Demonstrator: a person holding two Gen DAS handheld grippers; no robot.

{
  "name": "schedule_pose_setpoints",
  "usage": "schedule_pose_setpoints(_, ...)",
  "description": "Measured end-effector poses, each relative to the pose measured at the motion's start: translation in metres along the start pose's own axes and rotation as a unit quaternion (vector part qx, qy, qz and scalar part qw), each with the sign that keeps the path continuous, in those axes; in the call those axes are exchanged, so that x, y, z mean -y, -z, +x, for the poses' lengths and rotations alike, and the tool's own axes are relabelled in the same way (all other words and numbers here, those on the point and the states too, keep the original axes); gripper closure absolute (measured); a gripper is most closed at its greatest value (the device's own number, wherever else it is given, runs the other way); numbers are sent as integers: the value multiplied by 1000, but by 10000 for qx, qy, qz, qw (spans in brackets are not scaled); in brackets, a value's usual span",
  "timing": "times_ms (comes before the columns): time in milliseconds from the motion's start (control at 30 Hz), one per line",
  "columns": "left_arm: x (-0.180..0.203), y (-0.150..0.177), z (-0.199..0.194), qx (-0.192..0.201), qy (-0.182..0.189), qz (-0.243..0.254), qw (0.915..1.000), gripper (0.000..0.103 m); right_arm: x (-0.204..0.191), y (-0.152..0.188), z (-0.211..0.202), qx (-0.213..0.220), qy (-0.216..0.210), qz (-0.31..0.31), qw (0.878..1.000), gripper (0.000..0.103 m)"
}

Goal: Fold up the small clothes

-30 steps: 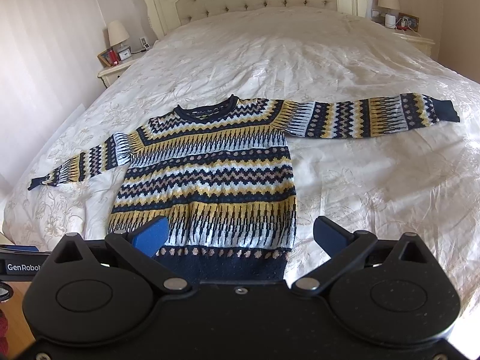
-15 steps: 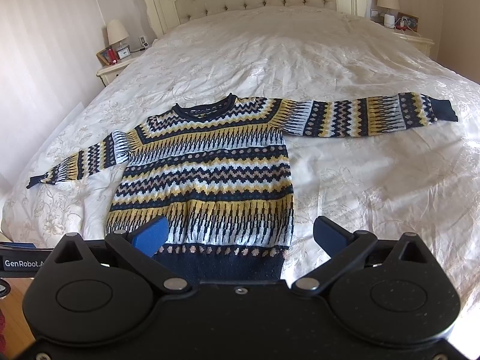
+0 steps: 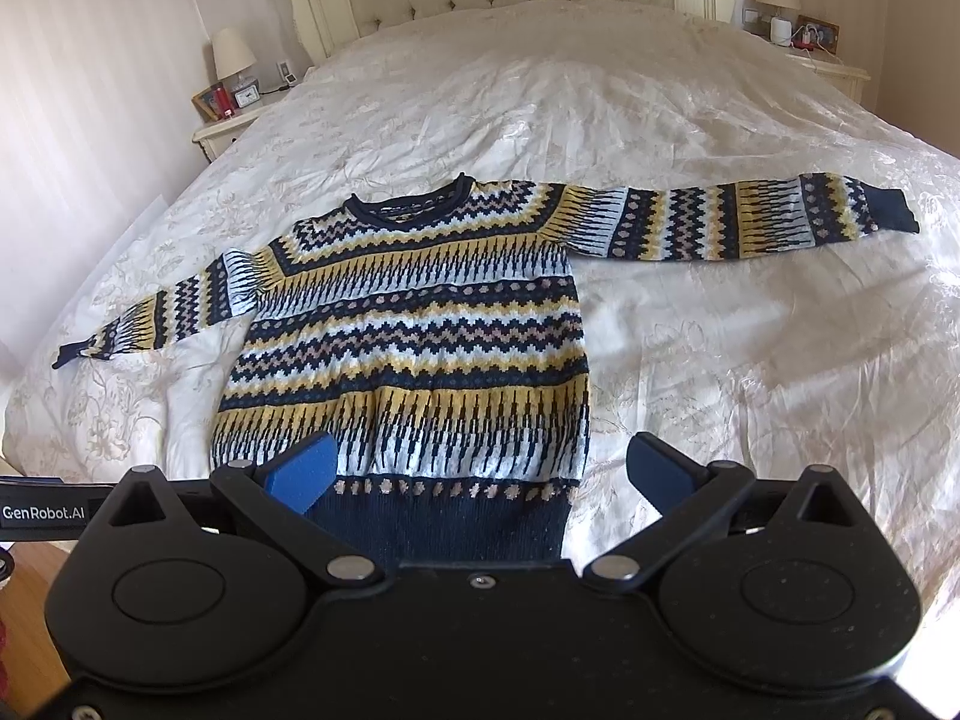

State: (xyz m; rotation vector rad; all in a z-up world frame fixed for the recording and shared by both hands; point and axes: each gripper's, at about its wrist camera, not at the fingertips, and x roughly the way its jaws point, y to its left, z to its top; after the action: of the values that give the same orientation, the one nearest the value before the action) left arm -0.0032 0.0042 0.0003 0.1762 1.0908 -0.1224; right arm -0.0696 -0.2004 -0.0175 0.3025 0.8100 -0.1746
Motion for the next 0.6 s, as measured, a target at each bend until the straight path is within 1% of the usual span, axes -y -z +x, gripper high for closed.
schedule_pose_setpoints(600, 0, 0, 1, 1, -19, -4, 10000, 19, -3, 5, 5, -96, 15, 8, 10000, 1)
